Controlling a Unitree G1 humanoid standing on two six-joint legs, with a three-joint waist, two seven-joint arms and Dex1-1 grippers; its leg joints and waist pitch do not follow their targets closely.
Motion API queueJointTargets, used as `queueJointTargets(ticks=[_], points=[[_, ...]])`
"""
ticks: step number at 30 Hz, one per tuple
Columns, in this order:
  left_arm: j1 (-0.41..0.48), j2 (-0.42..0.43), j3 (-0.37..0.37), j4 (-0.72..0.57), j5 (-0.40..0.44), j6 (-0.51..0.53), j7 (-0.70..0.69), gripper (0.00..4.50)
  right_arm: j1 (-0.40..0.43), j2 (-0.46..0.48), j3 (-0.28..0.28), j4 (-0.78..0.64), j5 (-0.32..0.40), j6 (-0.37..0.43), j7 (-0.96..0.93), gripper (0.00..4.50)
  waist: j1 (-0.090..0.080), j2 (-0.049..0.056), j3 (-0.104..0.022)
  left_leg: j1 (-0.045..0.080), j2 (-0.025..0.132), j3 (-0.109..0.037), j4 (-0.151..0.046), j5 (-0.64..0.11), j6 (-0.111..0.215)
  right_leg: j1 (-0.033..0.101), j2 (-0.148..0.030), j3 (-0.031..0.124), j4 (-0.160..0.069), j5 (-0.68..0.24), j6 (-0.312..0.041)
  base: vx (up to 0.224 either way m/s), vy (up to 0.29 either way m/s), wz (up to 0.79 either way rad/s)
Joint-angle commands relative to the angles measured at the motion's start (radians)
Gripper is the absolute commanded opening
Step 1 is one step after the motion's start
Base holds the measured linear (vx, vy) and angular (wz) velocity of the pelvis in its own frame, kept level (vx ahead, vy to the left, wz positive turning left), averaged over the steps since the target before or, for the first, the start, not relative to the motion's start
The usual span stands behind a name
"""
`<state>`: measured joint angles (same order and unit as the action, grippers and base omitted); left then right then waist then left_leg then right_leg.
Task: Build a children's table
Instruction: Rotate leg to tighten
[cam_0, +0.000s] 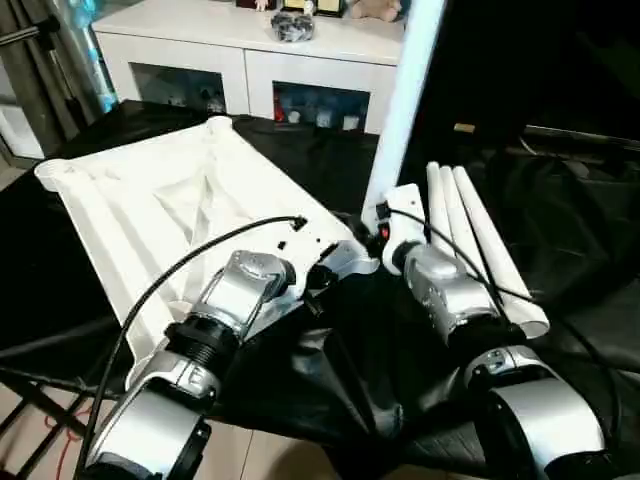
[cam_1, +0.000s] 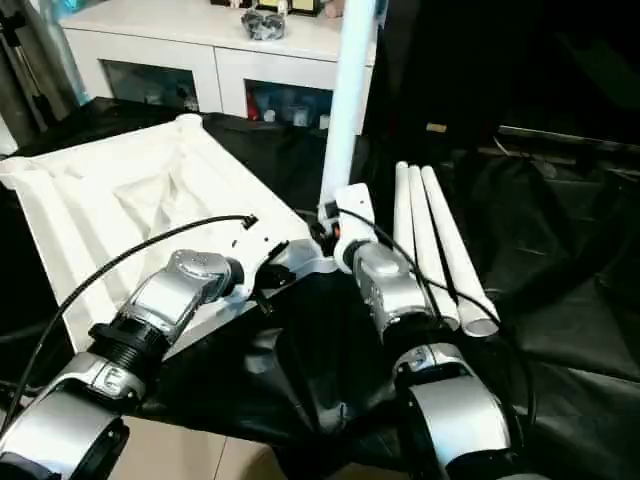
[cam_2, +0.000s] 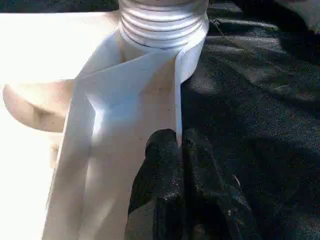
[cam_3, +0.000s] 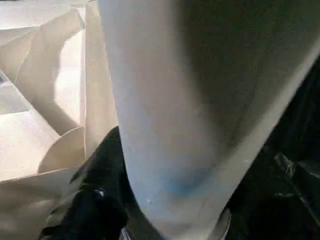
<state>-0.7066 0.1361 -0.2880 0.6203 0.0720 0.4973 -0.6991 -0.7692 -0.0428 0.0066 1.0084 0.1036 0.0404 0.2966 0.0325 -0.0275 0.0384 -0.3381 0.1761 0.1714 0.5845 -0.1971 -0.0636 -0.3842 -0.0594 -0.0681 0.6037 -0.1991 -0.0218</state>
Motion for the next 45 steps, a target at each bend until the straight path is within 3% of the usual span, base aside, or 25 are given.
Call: queueJointTargets(ticks=[1, 5, 7, 8, 9, 10, 11, 14, 19, 26, 30, 35, 42, 45], points=[[-0.035, -0.019, -0.016, -0.082, -0.03, -0.064, -0.056, 0.0, 0.063, 0.038, 0.035, 0.113, -0.015, 0.084, 0.049, 2.97, 0.0, 0.012, -0.036, 0.0, 0.057, -0.03, -0.087, -0.379, 0.002, 0.014, -0.094, 0.057, -0.108, -0.45, -0.145, 0.0, 0.0, 0.0], [-0.025, 0.002, -0.02, -0.095, -0.027, -0.074, -0.078, 0.0, 0.063, 0.027, 0.028, 0.081, -0.003, 0.09, 0.096, 3.3, 0.002, 0.012, -0.039, -0.004, 0.058, -0.025, -0.087, -0.333, 0.009, 0.021, -0.094, 0.059, -0.099, -0.354, -0.181, 0.0, 0.0, 0.0], [-0.019, 0.01, -0.021, -0.103, -0.031, -0.08, -0.093, 0.0, 0.064, 0.02, 0.028, 0.063, -0.002, 0.097, 0.128, 3.43, 0.005, 0.009, -0.044, -0.01, 0.058, -0.021, -0.085, -0.267, 0.025, 0.031, -0.093, 0.06, -0.089, -0.259, -0.21, 0.0, 0.0, 0.0], [-0.017, 0.013, -0.02, -0.106, -0.032, -0.082, -0.098, 0.0, 0.066, 0.017, 0.03, 0.053, -0.001, 0.101, 0.142, 3.53, 0.012, 0.012, -0.051, -0.011, 0.06, -0.016, -0.076, -0.208, 0.037, 0.032, -0.1, 0.062, -0.082, -0.179, -0.23, 0.0, 0.0, 0.0], [-0.012, 0.022, -0.018, -0.111, -0.036, -0.089, -0.111, 0.0, 0.072, 0.006, 0.036, 0.021, 0.003, 0.113, 0.177, 3.66, 0.01, 0.01, -0.051, -0.019, 0.058, -0.016, -0.076, -0.159, 0.053, 0.041, -0.093, 0.06, -0.071, -0.101, -0.248, 0.0, 0.0, 0.0], [-0.009, 0.03, -0.017, -0.108, -0.036, -0.106, -0.122, 0.0, 0.079, -0.004, 0.044, -0.009, 0.006, 0.123, 0.211, 3.82, 0.012, 0.012, -0.053, -0.019, 0.058, -0.015, -0.072, -0.124, 0.069, 0.041, -0.094, 0.058, -0.066, -0.049, -0.26, 0.0, 0.0, 0.0], [-0.009, 0.03, -0.017, -0.108, -0.036, -0.106, -0.122, 0.0, 0.079, -0.004, 0.044, -0.009, 0.006, 0.123, 0.211, 3.82, 0.012, 0.012, -0.053, -0.019, 0.058, -0.015, -0.072, -0.124, 0.069, 0.041, -0.094, 0.058, -0.066, -0.049, -0.26, 0.0, 0.0, 0.0], [0.005, 0.06, -0.017, -0.112, -0.042, -0.144, -0.17, 0.0, 0.114, -0.049, 0.079, -0.14, 0.03, 0.167, 0.351, 3.82, 0.015, 0.01, -0.054, -0.022, 0.059, -0.014, -0.068, -0.08, 0.112, 0.046, -0.094, 0.056, -0.059, 0.037, -0.281, 0.0, 0.0, 0.0], [0.038, 0.12, -0.029, -0.157, -0.073, -0.179, -0.303, 0.0, 0.193, -0.153, 0.145, -0.362, 0.063, 0.214, 0.571, 3.82, 0.026, 0.011, -0.05, -0.016, 0.063, -0.014, -0.07, -0.109, 0.101, 0.048, -0.094, 0.056, -0.065, -0.032, -0.267, 0.0, 0.0, 0.0], [0.069, 0.206, -0.044, -0.18, -0.097, -0.252, -0.471, 0.0, 0.267, -0.26, 0.194, -0.551, 0.068, 0.235, 0.737, 3.82, 0.037, 0.011, -0.05, -0.017, 0.064, -0.012, -0.067, -0.085, 0.096, 0.047, -0.093, 0.057, -0.059, -0.017, -0.263, 0.0, 0.0, 0.0], [0.078, 0.242, -0.057, -0.177, -0.089, -0.285, -0.522, 0.0, 0.286, -0.28, 0.208, -0.589, 0.061, 0.22, 0.753, 3.82, 0.04, 0.013, -0.052, -0.016, 0.063, -0.01, -0.064, -0.063, 0.102, 0.044, -0.091, 0.056, -0.054, 0.024, -0.269, 0.0, 0.0, 0.0], [0.088, 0.275, -0.069, -0.174, -0.078, -0.326, -0.569, 0.0, 0.304, -0.28, 0.213, -0.622, 0.06, 0.228, 0.755, 3.82, 0.053, 0.015, -0.052, -0.014, 0.065, -0.01, -0.064, -0.073, 0.083, 0.043, -0.092, 0.056, -0.051, 0.015, -0.267, 0.0, 0.0, 0.0], [0.089, 0.28, -0.071, -0.159, -0.074, -0.347, -0.584, 0.0, 0.32, -0.271, 0.223, -0.644, 0.061, 0.246, 0.747, 3.82, 0.054, 0.014, -0.054, -0.015, 0.062, -0.011, -0.063, -0.075, 0.066, 0.046, -0.092, 0.056, -0.049, 0.014, -0.262, 0.0, 0.0, 0.0], [0.087, 0.279, -0.07, -0.151, -0.074, -0.354, -0.585, 0.0, 0.325, -0.271, 0.223, -0.65, 0.064, 0.258, 0.753, 3.54, 0.055, 0.015, -0.057, -0.015, 0.061, -0.011, -0.06, -0.051, 0.073, 0.047, -0.091, 0.056, -0.044, 0.054, -0.267, 0.0, 0.0, 0.0]])
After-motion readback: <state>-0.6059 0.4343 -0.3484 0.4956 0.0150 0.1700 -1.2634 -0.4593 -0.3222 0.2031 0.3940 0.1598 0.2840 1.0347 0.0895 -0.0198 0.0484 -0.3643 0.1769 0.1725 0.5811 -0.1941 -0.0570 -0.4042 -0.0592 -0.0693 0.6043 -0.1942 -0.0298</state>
